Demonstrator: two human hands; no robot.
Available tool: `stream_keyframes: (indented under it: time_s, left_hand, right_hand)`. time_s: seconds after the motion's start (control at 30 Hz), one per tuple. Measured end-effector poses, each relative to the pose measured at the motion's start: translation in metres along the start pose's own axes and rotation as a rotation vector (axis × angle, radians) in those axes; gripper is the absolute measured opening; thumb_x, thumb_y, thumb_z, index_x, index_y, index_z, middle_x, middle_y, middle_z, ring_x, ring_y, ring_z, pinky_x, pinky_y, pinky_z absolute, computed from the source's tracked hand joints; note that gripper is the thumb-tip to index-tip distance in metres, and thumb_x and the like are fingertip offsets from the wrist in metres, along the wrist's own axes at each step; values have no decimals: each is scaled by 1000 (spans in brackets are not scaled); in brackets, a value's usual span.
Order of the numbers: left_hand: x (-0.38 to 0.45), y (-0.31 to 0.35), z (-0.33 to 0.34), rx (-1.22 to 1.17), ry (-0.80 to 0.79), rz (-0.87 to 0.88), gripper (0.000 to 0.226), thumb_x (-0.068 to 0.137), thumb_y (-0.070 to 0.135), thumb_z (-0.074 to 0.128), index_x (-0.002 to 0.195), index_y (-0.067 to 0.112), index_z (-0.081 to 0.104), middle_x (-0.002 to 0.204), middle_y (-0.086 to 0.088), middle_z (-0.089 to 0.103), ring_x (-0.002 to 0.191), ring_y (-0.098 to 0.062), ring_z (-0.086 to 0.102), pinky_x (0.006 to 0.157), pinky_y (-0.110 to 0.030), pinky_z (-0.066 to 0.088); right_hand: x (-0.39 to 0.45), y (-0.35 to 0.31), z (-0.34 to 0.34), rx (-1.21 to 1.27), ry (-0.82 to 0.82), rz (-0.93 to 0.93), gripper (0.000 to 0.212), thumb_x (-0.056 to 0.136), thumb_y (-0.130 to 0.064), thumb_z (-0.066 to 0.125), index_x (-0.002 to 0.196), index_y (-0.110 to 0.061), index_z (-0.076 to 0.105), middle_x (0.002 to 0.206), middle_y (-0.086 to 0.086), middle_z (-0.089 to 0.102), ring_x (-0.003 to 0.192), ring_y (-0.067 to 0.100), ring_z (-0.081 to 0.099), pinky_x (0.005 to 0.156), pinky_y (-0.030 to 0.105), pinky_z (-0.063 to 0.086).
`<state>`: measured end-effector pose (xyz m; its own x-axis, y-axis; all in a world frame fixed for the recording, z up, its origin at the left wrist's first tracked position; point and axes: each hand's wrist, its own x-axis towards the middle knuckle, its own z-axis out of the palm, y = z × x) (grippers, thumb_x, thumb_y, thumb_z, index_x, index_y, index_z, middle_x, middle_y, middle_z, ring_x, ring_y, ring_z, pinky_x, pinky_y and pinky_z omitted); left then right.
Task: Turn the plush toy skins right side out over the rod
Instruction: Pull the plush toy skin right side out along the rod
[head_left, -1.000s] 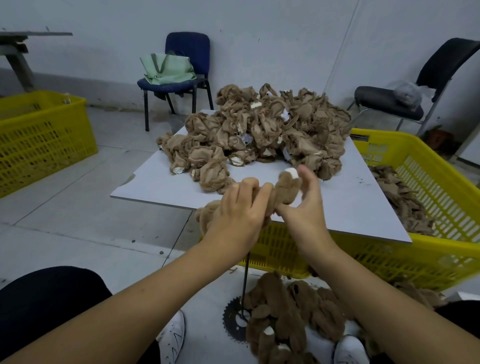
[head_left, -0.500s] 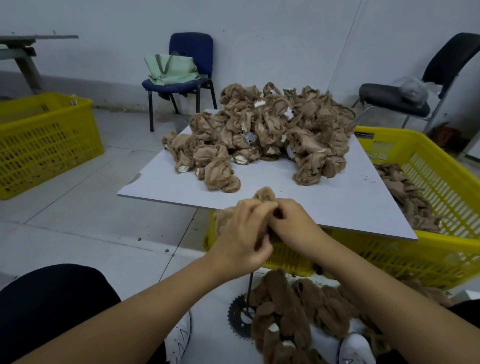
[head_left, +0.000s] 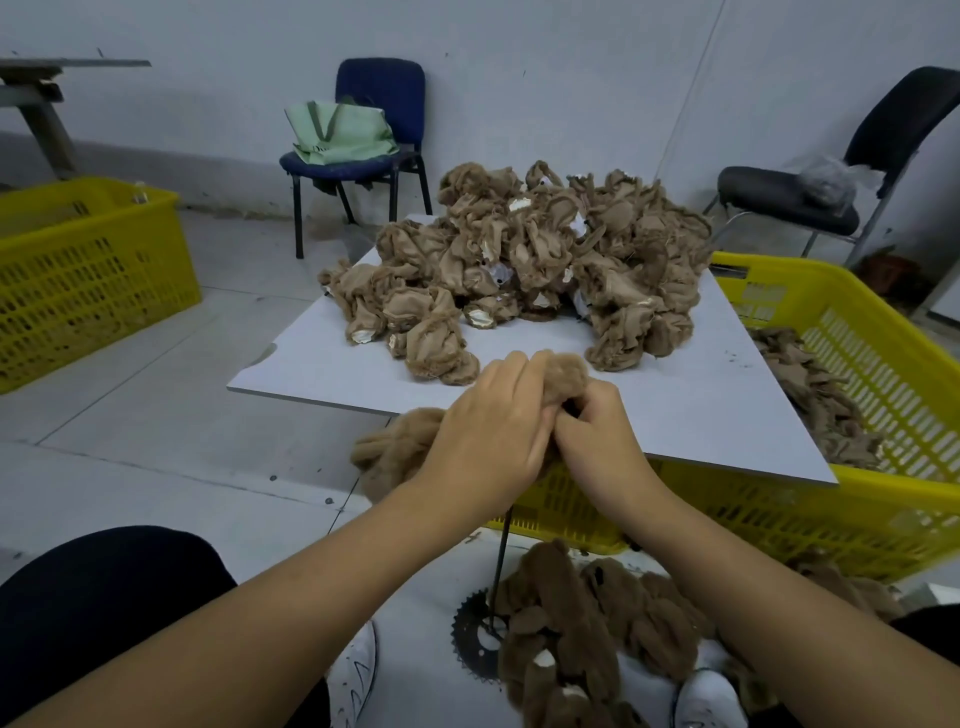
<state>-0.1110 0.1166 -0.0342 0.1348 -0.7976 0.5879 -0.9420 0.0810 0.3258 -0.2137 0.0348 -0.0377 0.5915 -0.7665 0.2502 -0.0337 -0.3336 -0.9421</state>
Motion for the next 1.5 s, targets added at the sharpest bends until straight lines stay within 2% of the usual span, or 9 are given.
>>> stream_keyframes:
  time_s: [0.1, 0.23, 0.43, 0.6, 0.73, 1.0, 1.23, 1.37, 1.5]
  left_hand:
    - [-13, -9, 11, -274, -77, -93, 35, 107, 22, 38, 138, 9, 49, 126, -5, 58, 117, -16, 54, 100, -34, 45]
    - [-43, -12, 35, -224, -171, -203, 28, 108, 28, 34, 123, 15, 55, 100, 5, 56, 88, -3, 54, 81, -20, 44]
    - [-34, -8, 33, -72, 37, -158, 27, 100, 19, 38, 111, 6, 59, 109, -7, 52, 95, -20, 44, 80, -42, 44]
    - [-15, 5, 5, -75, 266, -13, 32, 93, 8, 40, 117, -1, 59, 104, -11, 54, 93, -23, 46, 77, -39, 41]
    - [-9, 7, -3, 153, 378, 248, 34, 101, 8, 38, 129, 0, 55, 99, -17, 63, 90, -26, 48, 72, -40, 36]
    - [-16, 3, -10, 19, 110, 478, 45, 88, 22, 56, 124, -3, 63, 109, -17, 62, 101, -29, 56, 87, -40, 41]
    - [-5, -26, -30, -71, -34, -345, 55, 87, 66, 42, 124, 30, 59, 123, 11, 56, 118, -8, 47, 107, -36, 27]
    - [-3, -42, -42, -563, -300, -356, 76, 69, 73, 70, 135, 42, 47, 133, 15, 52, 121, -1, 53, 100, -30, 51]
    - [-2, -51, -48, -396, -388, -222, 97, 67, 51, 87, 146, 42, 32, 144, 14, 34, 133, -3, 38, 109, -37, 46]
  right_hand:
    - [-5, 11, 4, -163, -56, 62, 29, 88, 8, 50, 66, -10, 58, 53, -3, 56, 49, 7, 55, 46, 25, 42]
    - [-15, 29, 12, -437, -205, 183, 34, 91, 4, 49, 68, -21, 53, 64, -3, 57, 57, 4, 54, 46, 11, 38]
    - [-7, 10, 4, -206, -136, 196, 33, 90, 6, 46, 67, -14, 59, 51, -7, 60, 50, -1, 56, 46, 15, 40]
    - [5, -14, -9, 325, 5, 624, 38, 95, -35, 42, 98, -11, 71, 91, 12, 76, 91, 30, 70, 79, 45, 57]
    - [6, -18, -28, 410, -268, 777, 77, 78, -83, 47, 95, -17, 81, 102, 13, 76, 96, 33, 73, 82, 51, 58]
    - [17, -20, -36, 286, -387, 605, 9, 86, -7, 62, 83, -11, 70, 79, 7, 64, 64, 13, 66, 59, 21, 55]
    - [14, -22, -43, 182, -367, 394, 28, 89, 0, 62, 115, -7, 69, 100, 17, 74, 84, 24, 69, 72, 36, 54]
    - [17, -21, -48, 268, -289, 342, 41, 88, 8, 58, 124, -10, 63, 103, 17, 75, 81, 20, 73, 63, 26, 56]
    - [12, -14, -42, 463, -273, 460, 37, 90, 10, 50, 119, -10, 62, 100, 20, 74, 71, 20, 71, 54, 26, 54]
